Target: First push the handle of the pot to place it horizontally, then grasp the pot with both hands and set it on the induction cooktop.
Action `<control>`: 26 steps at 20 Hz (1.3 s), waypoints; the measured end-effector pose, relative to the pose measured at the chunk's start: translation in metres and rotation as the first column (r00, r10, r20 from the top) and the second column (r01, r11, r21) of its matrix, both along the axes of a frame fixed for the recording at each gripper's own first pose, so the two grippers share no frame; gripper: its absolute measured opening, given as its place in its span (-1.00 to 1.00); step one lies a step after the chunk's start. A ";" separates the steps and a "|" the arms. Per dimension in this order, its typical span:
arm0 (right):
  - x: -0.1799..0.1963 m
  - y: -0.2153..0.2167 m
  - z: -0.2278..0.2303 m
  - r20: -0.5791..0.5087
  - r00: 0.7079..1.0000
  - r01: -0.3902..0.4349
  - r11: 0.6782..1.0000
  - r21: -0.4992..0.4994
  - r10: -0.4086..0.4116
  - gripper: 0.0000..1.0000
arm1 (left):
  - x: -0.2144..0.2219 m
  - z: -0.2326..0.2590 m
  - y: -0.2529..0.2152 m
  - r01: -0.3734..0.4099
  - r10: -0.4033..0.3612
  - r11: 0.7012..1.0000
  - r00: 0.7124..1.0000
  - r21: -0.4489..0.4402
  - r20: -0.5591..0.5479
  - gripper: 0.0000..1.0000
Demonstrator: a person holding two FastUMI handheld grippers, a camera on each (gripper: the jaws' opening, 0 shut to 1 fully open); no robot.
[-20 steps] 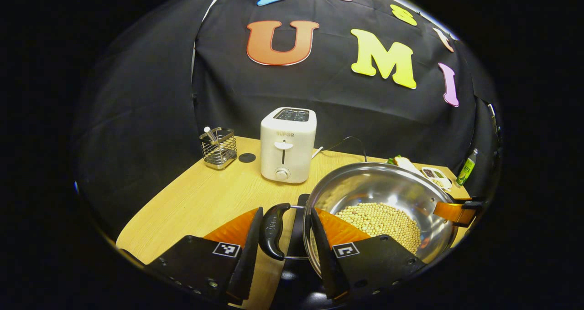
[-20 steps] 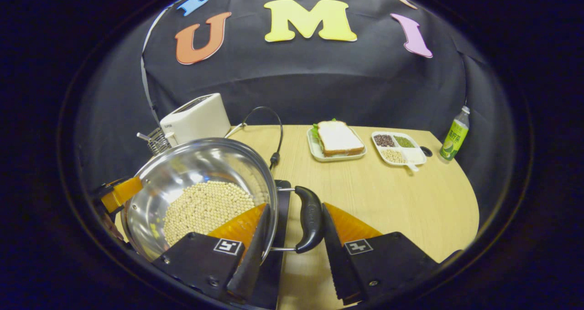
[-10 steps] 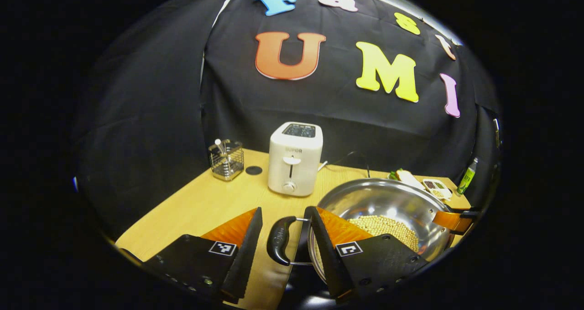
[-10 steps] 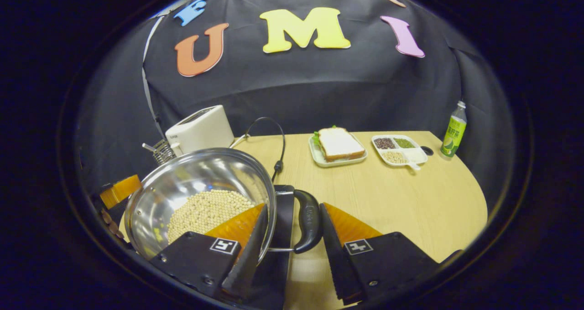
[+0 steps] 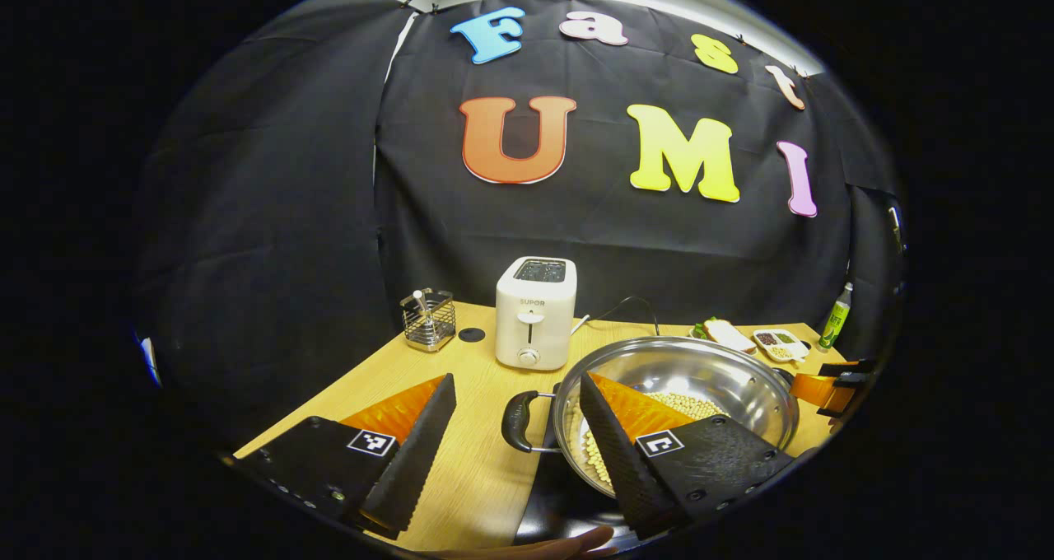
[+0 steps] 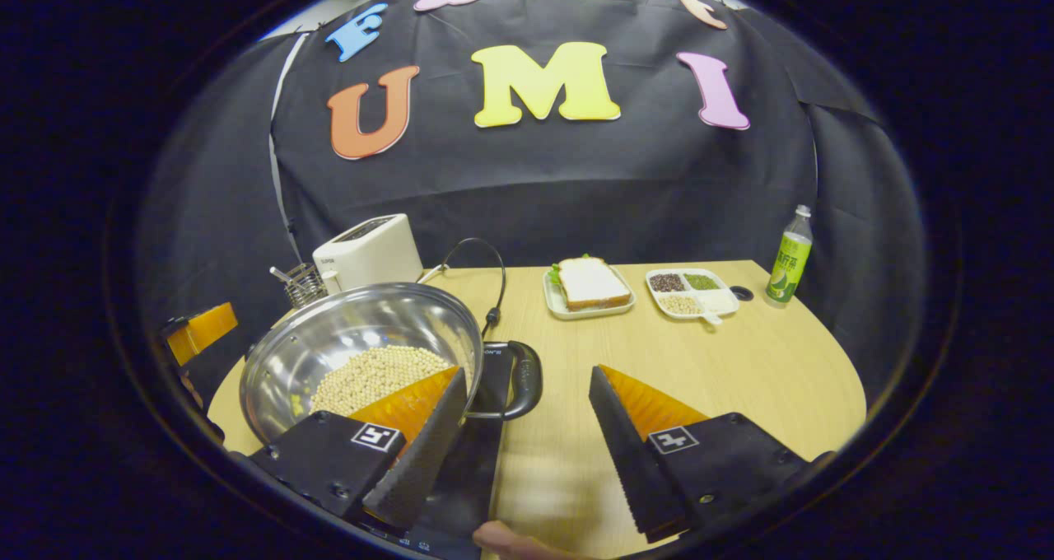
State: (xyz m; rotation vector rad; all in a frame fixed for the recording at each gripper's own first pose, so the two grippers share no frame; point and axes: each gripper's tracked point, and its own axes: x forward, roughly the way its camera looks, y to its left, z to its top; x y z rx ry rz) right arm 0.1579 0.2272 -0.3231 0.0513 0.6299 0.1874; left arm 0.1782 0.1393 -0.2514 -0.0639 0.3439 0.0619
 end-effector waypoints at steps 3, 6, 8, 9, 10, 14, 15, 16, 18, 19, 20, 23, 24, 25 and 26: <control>-0.021 -0.014 0.019 0.029 1.000 0.011 1.000 0.021 -0.012 0.92 | -0.022 0.014 -0.018 0.027 -0.026 0.999 0.999 -0.025 0.026 0.85; -0.046 -0.037 0.041 0.081 0.996 0.020 1.000 0.017 -0.022 0.96 | -0.045 0.028 -0.029 0.033 -0.032 0.999 0.998 -0.011 0.044 0.89; -0.066 -0.053 0.056 0.125 0.992 0.030 1.000 0.008 -0.031 0.96 | -0.061 0.036 -0.040 0.037 -0.036 0.999 0.998 -0.014 0.059 0.90; -0.077 -0.059 0.064 0.143 0.989 0.031 0.999 0.016 -0.033 0.96 | -0.070 0.039 -0.048 0.043 -0.041 0.999 0.997 -0.022 0.059 0.89; -0.088 -0.067 0.071 0.157 0.987 0.037 0.999 0.027 -0.041 0.96 | -0.080 0.043 -0.057 0.058 -0.056 0.998 0.997 -0.033 0.061 0.90; -0.131 -0.101 0.103 0.229 0.972 0.052 0.999 0.004 -0.052 0.96 | -0.117 0.065 -0.084 0.082 -0.076 0.995 0.991 -0.049 0.113 0.89; -0.142 -0.113 0.114 0.253 0.966 0.064 0.998 -0.014 -0.059 0.96 | -0.131 0.069 -0.093 0.087 -0.080 0.995 0.988 -0.053 0.130 0.89; -0.153 -0.124 0.122 0.274 0.960 0.075 0.997 -0.032 -0.063 0.96 | -0.141 0.077 -0.101 0.099 -0.089 0.994 0.985 -0.056 0.150 0.90; -0.173 -0.137 0.144 0.313 0.947 0.089 0.996 -0.025 -0.076 0.96 | -0.155 0.093 -0.116 0.126 -0.115 0.991 0.976 -0.049 0.183 0.90; -0.181 -0.143 0.155 0.327 0.941 0.095 0.995 -0.008 -0.087 0.96 | -0.162 0.103 -0.121 0.135 -0.124 0.990 0.972 -0.045 0.199 0.90; -0.190 -0.151 0.165 0.339 0.935 0.105 0.994 0.012 -0.103 0.96 | -0.168 0.113 -0.127 0.149 -0.137 0.988 0.967 -0.041 0.214 0.90; -0.208 -0.179 0.195 0.385 0.910 0.144 0.988 0.049 -0.152 0.96 | -0.180 0.139 -0.141 0.163 -0.153 0.986 0.957 -0.020 0.247 0.90; -0.212 -0.189 0.202 0.396 0.903 0.161 0.986 0.050 -0.168 0.94 | -0.185 0.146 -0.144 0.165 -0.156 0.986 0.955 -0.014 0.254 0.90; -0.217 -0.196 0.209 0.408 0.895 0.173 0.984 0.052 -0.179 0.94 | -0.189 0.153 -0.149 0.176 -0.166 0.984 0.950 -0.012 0.263 0.90; -0.224 -0.201 0.218 0.424 0.888 0.173 0.983 0.053 -0.179 0.94 | -0.194 0.158 -0.154 0.185 -0.177 0.983 0.946 -0.005 0.272 0.90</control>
